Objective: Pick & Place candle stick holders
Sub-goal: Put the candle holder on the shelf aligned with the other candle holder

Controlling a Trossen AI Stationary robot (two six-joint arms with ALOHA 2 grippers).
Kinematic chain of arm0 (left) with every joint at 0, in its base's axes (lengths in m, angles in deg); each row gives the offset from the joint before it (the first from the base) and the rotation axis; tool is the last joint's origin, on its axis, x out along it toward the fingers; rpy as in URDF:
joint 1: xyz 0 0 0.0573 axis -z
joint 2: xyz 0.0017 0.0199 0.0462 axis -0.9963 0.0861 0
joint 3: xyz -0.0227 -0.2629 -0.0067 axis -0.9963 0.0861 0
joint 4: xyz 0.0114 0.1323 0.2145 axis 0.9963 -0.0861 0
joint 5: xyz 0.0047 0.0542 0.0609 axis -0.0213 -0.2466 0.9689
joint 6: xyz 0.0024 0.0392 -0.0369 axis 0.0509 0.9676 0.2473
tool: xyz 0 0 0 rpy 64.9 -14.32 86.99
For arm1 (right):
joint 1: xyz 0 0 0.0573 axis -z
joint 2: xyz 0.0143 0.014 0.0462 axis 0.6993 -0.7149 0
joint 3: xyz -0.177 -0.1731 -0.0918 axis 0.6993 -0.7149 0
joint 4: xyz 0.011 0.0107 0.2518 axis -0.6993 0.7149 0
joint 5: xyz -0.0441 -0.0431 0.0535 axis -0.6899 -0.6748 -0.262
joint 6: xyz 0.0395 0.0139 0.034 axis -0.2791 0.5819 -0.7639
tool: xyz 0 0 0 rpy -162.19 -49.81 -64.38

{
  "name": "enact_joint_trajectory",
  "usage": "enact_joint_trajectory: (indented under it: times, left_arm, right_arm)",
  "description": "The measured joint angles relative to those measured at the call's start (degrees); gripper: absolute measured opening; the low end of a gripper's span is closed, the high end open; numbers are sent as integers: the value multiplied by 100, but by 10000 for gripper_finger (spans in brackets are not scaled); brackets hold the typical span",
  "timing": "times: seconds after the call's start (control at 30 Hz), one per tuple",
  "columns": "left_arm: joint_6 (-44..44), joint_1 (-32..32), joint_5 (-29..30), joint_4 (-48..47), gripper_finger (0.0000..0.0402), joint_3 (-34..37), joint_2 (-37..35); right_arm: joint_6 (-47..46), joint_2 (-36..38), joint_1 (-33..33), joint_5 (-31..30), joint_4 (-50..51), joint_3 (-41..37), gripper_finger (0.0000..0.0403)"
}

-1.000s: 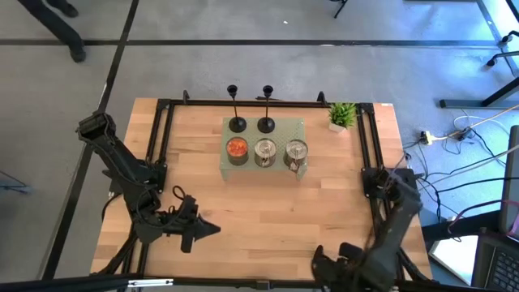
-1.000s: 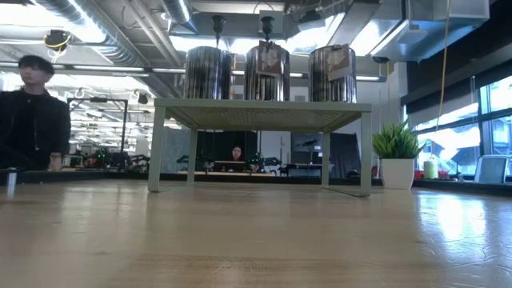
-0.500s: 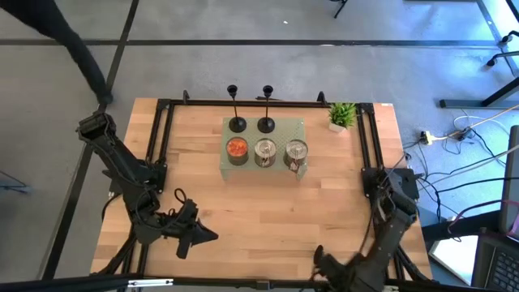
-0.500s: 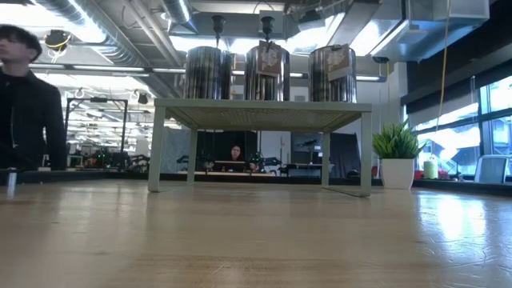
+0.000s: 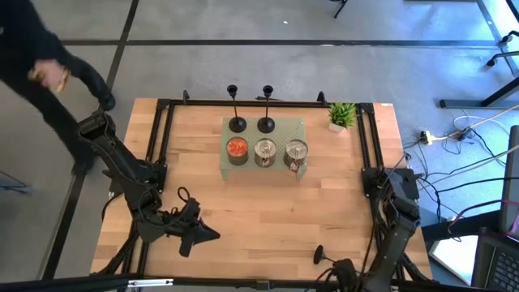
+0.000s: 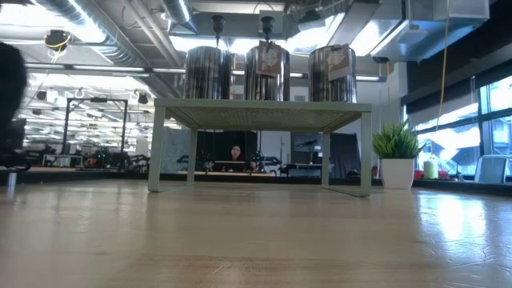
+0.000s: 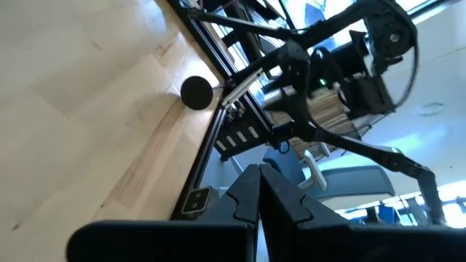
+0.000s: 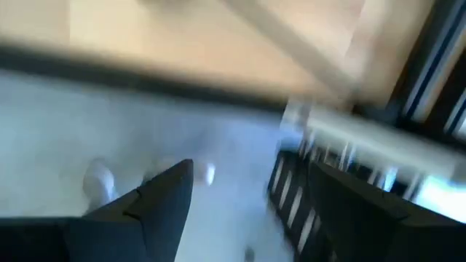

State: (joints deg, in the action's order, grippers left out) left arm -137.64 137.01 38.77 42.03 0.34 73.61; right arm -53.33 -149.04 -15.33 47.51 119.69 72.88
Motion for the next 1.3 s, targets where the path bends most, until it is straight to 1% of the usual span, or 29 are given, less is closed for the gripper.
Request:
enact_joint_trajectory:
  times: [0.07, 0.13, 0.17, 0.23, 0.3, 0.47, 0.63, 0.77, 0.9, 1.07, 1.23, 1.3]
  left_arm:
    - [-2, 1, -34, 14, 2, 0, 0]
    - [-8, 1, -32, 16, 2, 0, 0]
    - [-46, 1, -26, 18, 2, 0, 0]
    - [-98, 1, -18, 17, 2, 0, 0]
    - [-110, 1, -12, 32, 2, 0, 0]
    - [-153, 6, 6, 34, 2, 0, 0]
    - [-242, -36, 20, 33, 2, 0, 0]
    - [-368, -34, 24, 33, 2, 0, 0]
    - [-515, -34, 22, 36, 2, 0, 0]
    - [-605, -31, -7, 42, 2, 0, 0]
    - [-605, -31, -13, 58, 2, 0, 0]
    - [-603, -31, -15, 60, 2, 0, 0]
  right_arm:
    - [152, 0, -87, -493, 334, -35, 274]
    - [502, 81, -160, -931, 229, -291, 274]
    - [678, 115, -186, -973, 271, -446, 274]
    - [1143, 128, -186, -733, 199, -640, 272]
    - [1790, 130, -200, -633, 186, -792, 267]
    - [3462, 133, -213, -662, -14, -1086, 258]
    - [4446, 141, -136, -638, -355, -1312, 259]
    - [4617, 141, -149, -621, -706, -1712, 259]
    - [4438, 143, -172, -542, -869, -2098, 259]
    - [4358, 150, -204, -417, -1247, -2344, 259]
    - [4178, 150, -268, 12, -1903, -2895, 259]
    - [4049, 168, -318, 191, -1939, -2993, 259]
